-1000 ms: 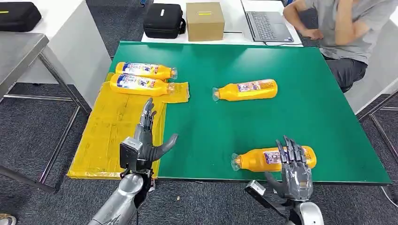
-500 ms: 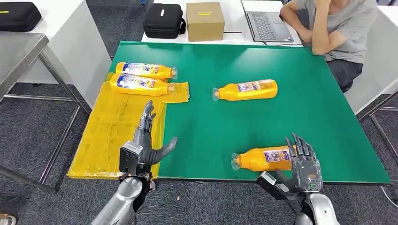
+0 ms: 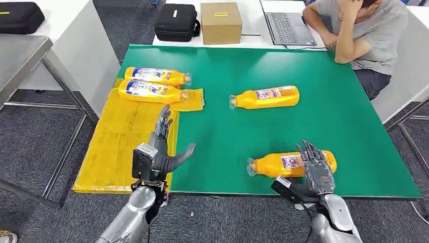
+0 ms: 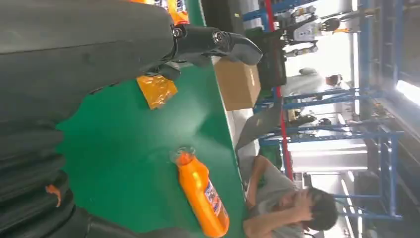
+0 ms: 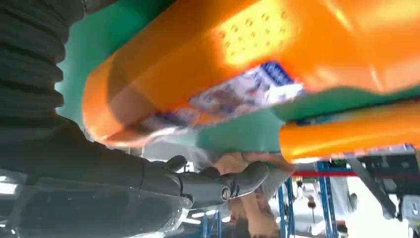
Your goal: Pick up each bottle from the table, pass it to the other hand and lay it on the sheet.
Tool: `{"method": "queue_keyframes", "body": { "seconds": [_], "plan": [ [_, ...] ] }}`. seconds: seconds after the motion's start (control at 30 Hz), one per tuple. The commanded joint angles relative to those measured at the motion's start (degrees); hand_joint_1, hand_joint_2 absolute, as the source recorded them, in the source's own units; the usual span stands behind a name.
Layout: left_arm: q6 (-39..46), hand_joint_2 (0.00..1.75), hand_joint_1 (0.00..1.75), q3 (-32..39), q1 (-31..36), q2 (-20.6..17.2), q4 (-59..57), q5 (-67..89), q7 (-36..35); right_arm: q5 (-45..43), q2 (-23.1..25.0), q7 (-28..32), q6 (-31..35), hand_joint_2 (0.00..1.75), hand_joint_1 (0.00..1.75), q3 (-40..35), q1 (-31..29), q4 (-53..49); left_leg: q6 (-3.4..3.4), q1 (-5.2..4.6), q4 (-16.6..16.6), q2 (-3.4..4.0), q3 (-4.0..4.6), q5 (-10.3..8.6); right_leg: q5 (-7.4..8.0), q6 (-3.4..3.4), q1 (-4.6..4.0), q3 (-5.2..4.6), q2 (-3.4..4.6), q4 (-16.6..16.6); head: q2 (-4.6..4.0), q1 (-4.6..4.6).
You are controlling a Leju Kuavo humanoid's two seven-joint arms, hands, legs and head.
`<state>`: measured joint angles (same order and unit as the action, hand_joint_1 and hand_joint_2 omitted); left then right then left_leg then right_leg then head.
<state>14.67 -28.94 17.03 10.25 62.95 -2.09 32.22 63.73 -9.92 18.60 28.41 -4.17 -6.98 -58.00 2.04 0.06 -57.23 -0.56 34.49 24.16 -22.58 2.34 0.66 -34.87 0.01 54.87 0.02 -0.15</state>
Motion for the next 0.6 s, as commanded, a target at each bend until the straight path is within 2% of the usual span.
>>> {"method": "queue_keyframes", "body": {
  "seconds": [0.03, 0.3, 0.43, 0.47, 0.6],
  "plan": [
    [-0.83, 1.75, 0.0, -0.41, 2.92, -0.08, -5.13, -0.47, -1.74, 1.37, 0.33, -1.62, -2.01, 1.75, 0.0, -3.66, -3.71, 8.81, -0.08, 0.05, 0.04, 0.16, -0.26, 0.1, -0.04, -0.07, -0.06, 0.23, 0.12, -0.07, 0.0, 0.0],
    [-1.48, 1.75, 0.0, -0.63, 2.67, 0.2, -5.65, -0.45, -2.36, 6.01, -1.28, -5.96, -6.55, 1.75, 0.0, -4.42, -2.33, 8.05, -0.09, 0.03, 0.06, 0.08, -0.33, 0.05, -0.04, -0.08, -0.04, 0.25, 0.02, -0.06, 0.0, 0.0],
    [-1.54, 1.75, 0.0, -0.61, 2.73, 0.31, -5.87, -0.26, -2.3, 6.44, -1.61, -6.14, -6.98, 1.75, 0.0, -3.86, -1.93, 7.79, -0.07, 0.04, 0.04, 0.03, -0.37, 0.03, 0.03, -0.12, -0.06, 0.29, -0.03, -0.09, -0.02, 0.0],
    [-1.86, 1.75, 0.0, -0.56, 2.65, 0.29, -5.86, -0.22, -2.29, 9.05, -2.3, -8.32, -7.87, 1.75, 0.0, -4.38, -1.87, 7.75, -0.06, 0.03, 0.05, 0.03, -0.41, 0.02, 0.05, -0.13, -0.05, 0.31, -0.03, -0.09, 0.0, -0.02],
    [-3.43, 1.75, 0.0, -0.43, 2.38, 0.27, -5.56, -0.85, -2.78, 14.43, -4.47, -12.22, -8.67, 1.75, 0.0, -4.95, 1.68, 0.85, -0.08, -0.01, 0.07, -0.11, -0.66, 0.01, -0.01, -0.15, -0.02, 0.59, -0.18, -0.1, 0.0, 0.02]
  ]
}}
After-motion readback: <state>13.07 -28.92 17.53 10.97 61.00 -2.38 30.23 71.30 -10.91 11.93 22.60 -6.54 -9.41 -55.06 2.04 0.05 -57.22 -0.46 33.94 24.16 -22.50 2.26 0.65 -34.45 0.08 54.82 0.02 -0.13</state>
